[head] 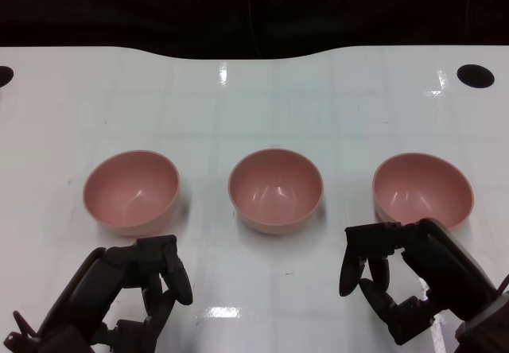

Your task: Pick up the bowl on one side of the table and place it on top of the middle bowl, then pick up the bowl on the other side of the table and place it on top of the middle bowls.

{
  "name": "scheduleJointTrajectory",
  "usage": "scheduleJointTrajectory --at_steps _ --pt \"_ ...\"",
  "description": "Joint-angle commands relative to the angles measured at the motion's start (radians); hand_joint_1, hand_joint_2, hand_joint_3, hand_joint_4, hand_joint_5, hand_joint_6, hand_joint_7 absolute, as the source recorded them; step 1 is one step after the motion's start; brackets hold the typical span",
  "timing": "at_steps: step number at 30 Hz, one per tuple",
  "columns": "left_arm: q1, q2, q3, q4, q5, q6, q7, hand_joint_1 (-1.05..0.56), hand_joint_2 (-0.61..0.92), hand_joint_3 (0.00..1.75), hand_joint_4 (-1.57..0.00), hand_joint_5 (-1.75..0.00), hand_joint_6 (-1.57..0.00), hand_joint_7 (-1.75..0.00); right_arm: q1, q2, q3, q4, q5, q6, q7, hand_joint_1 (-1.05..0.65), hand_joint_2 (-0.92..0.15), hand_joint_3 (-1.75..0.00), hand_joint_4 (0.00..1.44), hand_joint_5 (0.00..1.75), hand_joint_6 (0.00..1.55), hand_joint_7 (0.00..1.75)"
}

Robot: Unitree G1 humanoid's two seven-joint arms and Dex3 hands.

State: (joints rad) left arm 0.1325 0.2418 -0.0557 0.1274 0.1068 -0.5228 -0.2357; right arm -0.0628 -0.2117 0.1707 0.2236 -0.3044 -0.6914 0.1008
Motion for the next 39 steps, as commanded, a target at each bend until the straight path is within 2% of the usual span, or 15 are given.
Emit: scheduleJointTrajectory --at_steps 1,26,39 --pt "0.006 0.017 0.01 0.003 0.001 -0.021 0.005 -0.2 0.35 1.4 -0.85 -1.74 -0.78 -1.49 0.004 -0.007 -0.001 0.002 0.009 -0.002 -0.005 -0.06 0.0 -1.73 0.95 1.73 0.93 1.3" --pt "0.019 0.008 0.016 -0.01 0.013 -0.032 0.02 -0.17 0.32 1.45 -0.86 -1.73 -0.79 -1.49 0.011 -0.011 -0.01 0.003 0.001 -0.017 -0.027 -0.07 0.01 -1.74 0.95 1.74 0.93 1.28" --pt "0.026 0.001 0.02 -0.014 0.007 -0.039 0.026 -0.16 0.31 1.45 -0.84 -1.73 -0.8 -1.48 0.016 -0.012 -0.019 -0.014 -0.012 0.0 -0.047 -0.07 -0.01 -1.7 0.94 1.73 0.91 1.28"
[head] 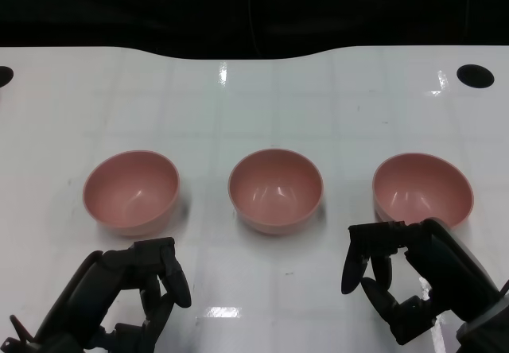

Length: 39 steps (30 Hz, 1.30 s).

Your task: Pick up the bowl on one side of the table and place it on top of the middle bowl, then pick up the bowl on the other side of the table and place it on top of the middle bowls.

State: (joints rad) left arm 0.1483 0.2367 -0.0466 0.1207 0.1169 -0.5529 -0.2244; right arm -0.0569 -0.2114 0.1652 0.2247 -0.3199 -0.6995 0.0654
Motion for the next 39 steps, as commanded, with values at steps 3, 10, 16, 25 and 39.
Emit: scheduleJointTrajectory --at_steps 3,10,16,25,39 --pt "0.014 0.006 0.017 -0.009 -0.003 -0.013 0.021 -0.15 0.36 1.37 -0.83 -1.74 -0.78 -1.48 0.007 -0.001 -0.034 -0.025 -0.023 0.025 -0.055 -0.1 -0.13 -1.48 0.87 1.64 0.85 1.13" --pt "0.01 0.005 0.016 0.0 -0.001 -0.026 0.025 -0.15 0.36 1.35 -0.84 -1.75 -0.79 -1.49 0.008 0.007 -0.046 -0.04 -0.1 0.058 -0.136 -0.17 -0.25 -1.18 0.73 1.35 0.78 0.87" --pt "0.012 0.006 0.016 0.004 -0.005 -0.034 0.021 -0.14 0.35 1.34 -0.85 -1.75 -0.79 -1.49 0.016 0.002 -0.045 -0.082 -0.144 0.118 -0.163 -0.25 -0.28 -1.05 0.61 1.31 0.64 0.82" --pt "0.027 0.002 0.013 -0.018 -0.019 -0.018 0.015 -0.16 0.35 1.34 -0.85 -1.75 -0.79 -1.49 0.033 -0.028 -0.043 -0.194 -0.309 0.284 -0.186 -0.47 -0.8 -0.1 0.33 0.94 0.39 0.57" --pt "0.042 0.006 0.011 -0.054 -0.009 -0.006 0.015 -0.14 0.31 1.45 -0.84 -1.75 -0.8 -1.46 0.039 -0.086 0.007 -0.328 -0.58 0.539 -0.184 -0.59 -0.84 -0.01 0.13 0.92 0.29 0.41"
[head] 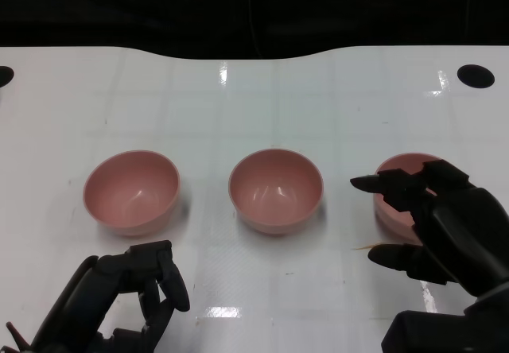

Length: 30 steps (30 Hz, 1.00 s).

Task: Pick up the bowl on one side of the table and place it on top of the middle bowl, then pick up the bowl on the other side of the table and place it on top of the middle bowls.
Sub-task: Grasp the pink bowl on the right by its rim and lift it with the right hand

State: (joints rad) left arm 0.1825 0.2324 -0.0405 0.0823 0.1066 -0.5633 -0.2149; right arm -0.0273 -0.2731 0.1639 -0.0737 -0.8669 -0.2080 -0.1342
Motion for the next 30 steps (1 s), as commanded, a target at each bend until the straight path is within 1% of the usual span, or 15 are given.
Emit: scheduleJointTrajectory --at_steps 1,7,11,14,18,25,26,28,30 --pt "0.008 0.01 0.004 -0.018 0.004 0.005 0.007 -0.14 0.31 1.45 -0.84 -1.75 -0.8 -1.46 0.009 -0.028 0.013 -0.035 -0.046 0.066 0.024 -0.6 -0.84 -0.01 0.1 0.9 0.27 0.4" --pt "0.014 0.002 0.0 -0.033 0.005 0.028 0.009 -0.13 0.3 1.44 -0.84 -1.75 -0.8 -1.47 0.004 -0.04 0.033 -0.055 -0.089 0.15 0.063 -0.62 -0.84 0.0 0.05 0.88 0.24 0.35" --pt "0.012 0.004 0.0 -0.036 0.016 0.028 0.013 -0.13 0.31 1.44 -0.84 -1.75 -0.8 -1.47 -0.005 -0.049 0.049 -0.056 -0.114 0.184 0.064 -0.65 -0.84 0.0 0.04 0.88 0.24 0.33" --pt "0.013 0.005 0.0 -0.04 0.017 0.041 0.01 -0.13 0.32 1.44 -0.84 -1.75 -0.79 -1.47 -0.025 -0.053 0.068 -0.048 -0.151 0.231 0.093 -0.68 -0.85 -0.01 0.04 0.88 0.24 0.31" --pt "0.009 0.008 0.001 -0.027 0.022 0.021 0.013 -0.13 0.31 1.45 -0.84 -1.75 -0.79 -1.47 -0.056 -0.049 0.1 -0.01 -0.181 0.288 0.115 -0.69 -0.85 0.0 0.04 0.87 0.25 0.29" --pt "0.011 0.008 0.002 -0.022 0.006 0.021 0.005 -0.12 0.29 1.48 -0.83 -1.75 -0.79 -1.48 -0.095 -0.048 0.132 0.059 -0.186 0.336 0.089 -0.68 -0.82 0.0 0.08 0.82 0.28 0.23" --pt "0.009 0.009 0.003 -0.02 0.006 0.023 0.006 -0.12 0.29 1.48 -0.83 -1.75 -0.79 -1.48 -0.11 -0.042 0.141 0.083 -0.2 0.359 0.093 -0.68 -0.82 0.0 0.09 0.82 0.28 0.23" --pt "0.007 0.01 0.005 -0.019 0.005 0.028 0.005 -0.12 0.32 1.43 -0.83 -1.75 -0.8 -1.47 -0.134 -0.035 0.157 0.122 -0.219 0.393 0.094 -0.68 -0.83 0.0 0.09 0.82 0.29 0.22" --pt "0.007 0.009 0.005 -0.021 0.003 0.034 0.004 -0.12 0.32 1.44 -0.82 -1.75 -0.8 -1.47 -0.149 -0.034 0.169 0.146 -0.219 0.41 0.088 -0.67 -0.82 0.0 0.11 0.82 0.3 0.22"
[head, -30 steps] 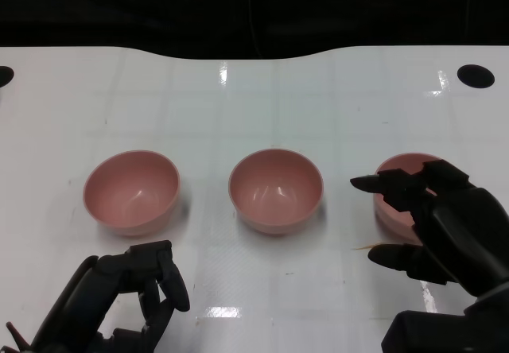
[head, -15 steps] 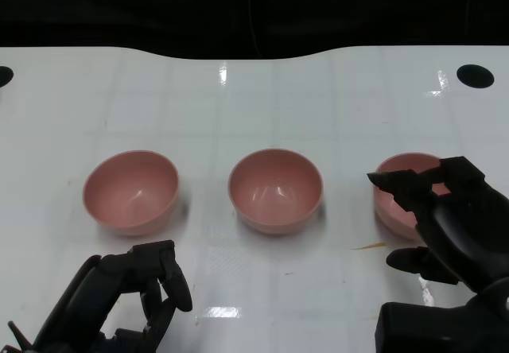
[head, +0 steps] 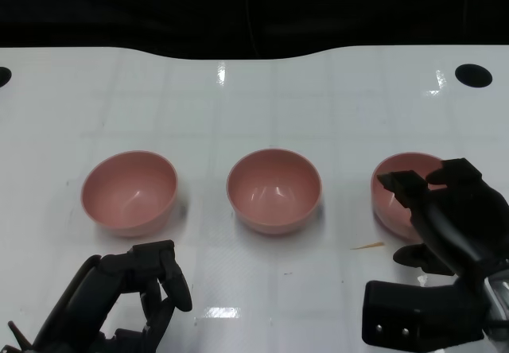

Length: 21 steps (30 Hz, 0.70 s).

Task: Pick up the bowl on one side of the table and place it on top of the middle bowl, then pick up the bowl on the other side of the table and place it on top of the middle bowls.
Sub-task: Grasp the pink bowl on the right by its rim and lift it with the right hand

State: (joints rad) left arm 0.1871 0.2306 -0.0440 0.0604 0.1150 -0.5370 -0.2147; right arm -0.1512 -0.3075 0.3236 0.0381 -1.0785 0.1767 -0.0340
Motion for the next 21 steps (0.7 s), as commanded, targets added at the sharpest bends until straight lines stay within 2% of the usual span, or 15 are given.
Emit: scheduleJointTrajectory --at_steps 1,5,9,13,15,18,19,20,21 --pt "0.001 0.012 0.008 0.003 -0.005 0.005 0.004 -0.12 0.3 1.47 -0.82 -1.75 -0.8 -1.47 -0.037 0.002 0.018 0.052 -0.012 0.035 -0.013 -0.66 -0.82 0.0 0.11 0.82 0.31 0.22" --pt "-0.003 0.012 0.006 0.009 0.005 -0.002 0.009 -0.12 0.27 1.51 -0.83 -1.75 -0.8 -1.47 -0.081 0.008 0.054 0.119 -0.029 0.077 -0.001 -0.66 -0.83 0.0 0.18 0.76 0.39 0.17" --pt "-0.003 0.012 0.006 0.009 0.008 -0.002 0.01 -0.12 0.27 1.51 -0.83 -1.75 -0.8 -1.47 -0.09 0.003 0.069 0.129 -0.019 0.093 -0.007 -0.66 -0.83 0.0 0.2 0.72 0.41 0.13" --pt "-0.001 0.008 0.004 0.011 0.012 -0.007 0.014 -0.13 0.28 1.49 -0.83 -1.75 -0.8 -1.47 -0.139 0.021 0.09 0.258 -0.001 0.101 -0.034 -0.64 -0.82 0.0 0.29 0.66 0.45 0.09" --pt "0.001 0.006 0.002 0.013 0.014 -0.015 0.016 -0.13 0.28 1.5 -0.83 -1.75 -0.8 -1.47 -0.161 0.024 0.096 0.32 0.014 0.094 -0.043 -0.58 -0.82 0.0 0.5 0.43 0.56 0.05" --pt "0.005 0.008 0.002 0.004 0.013 -0.011 0.015 -0.14 0.27 1.51 -0.83 -1.75 -0.8 -1.47 -0.182 0.014 0.114 0.357 0.031 0.07 -0.052 -0.57 -0.82 0.0 0.58 0.32 0.59 0.02" --pt "0.008 0.01 0.002 -0.003 0.012 -0.007 0.014 -0.14 0.29 1.48 -0.83 -1.75 -0.8 -1.46 -0.19 0.006 0.123 0.368 0.036 0.052 -0.052 -0.53 -0.84 0.0 0.79 0.5 0.76 0.05" --pt "0.009 0.011 0.002 -0.007 0.012 -0.004 0.014 -0.14 0.3 1.47 -0.83 -1.75 -0.8 -1.46 -0.197 -0.003 0.13 0.383 0.045 0.02 -0.07 -0.52 -0.84 0.0 0.85 0.59 0.83 0.05" --pt "0.011 0.012 0.002 -0.013 0.016 0.002 0.015 -0.13 0.32 1.44 -0.83 -1.75 -0.8 -1.45 -0.204 -0.01 0.133 0.402 0.057 -0.018 -0.101 -0.47 -0.85 0.0 0.96 0.8 0.98 0.05"
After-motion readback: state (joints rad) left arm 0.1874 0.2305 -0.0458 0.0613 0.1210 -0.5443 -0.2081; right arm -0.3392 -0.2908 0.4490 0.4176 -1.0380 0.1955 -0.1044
